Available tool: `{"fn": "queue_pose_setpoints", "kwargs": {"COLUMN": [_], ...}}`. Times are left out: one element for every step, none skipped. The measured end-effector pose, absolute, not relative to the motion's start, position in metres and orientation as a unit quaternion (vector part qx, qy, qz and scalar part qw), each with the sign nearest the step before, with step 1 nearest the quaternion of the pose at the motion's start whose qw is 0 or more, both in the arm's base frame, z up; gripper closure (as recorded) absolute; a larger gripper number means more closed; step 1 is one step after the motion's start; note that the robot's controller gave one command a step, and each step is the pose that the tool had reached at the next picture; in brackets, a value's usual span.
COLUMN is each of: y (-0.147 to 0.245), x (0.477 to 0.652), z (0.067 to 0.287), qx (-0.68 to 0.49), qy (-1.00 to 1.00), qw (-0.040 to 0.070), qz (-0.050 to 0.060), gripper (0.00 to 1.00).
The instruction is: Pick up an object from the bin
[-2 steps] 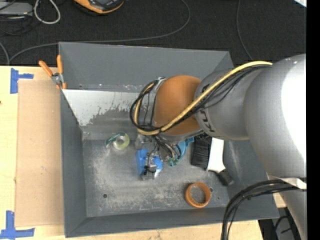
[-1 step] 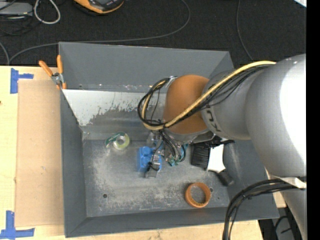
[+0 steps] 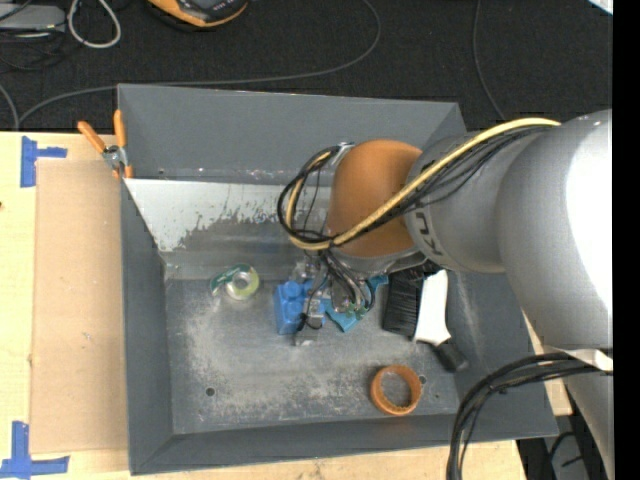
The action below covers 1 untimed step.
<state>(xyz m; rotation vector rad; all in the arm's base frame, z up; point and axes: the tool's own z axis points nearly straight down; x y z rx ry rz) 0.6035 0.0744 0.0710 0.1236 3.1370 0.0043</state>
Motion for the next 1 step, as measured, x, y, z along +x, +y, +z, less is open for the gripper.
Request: {"fn": "queue_pose_setpoints", "kwargs": {"y": [0.0743], "x": [0.6035], "z": [0.0711], "qx": [0.04], "qy": [0.999], "qw": [0.001], "qz": [0.001], "gripper": [1.0]}}
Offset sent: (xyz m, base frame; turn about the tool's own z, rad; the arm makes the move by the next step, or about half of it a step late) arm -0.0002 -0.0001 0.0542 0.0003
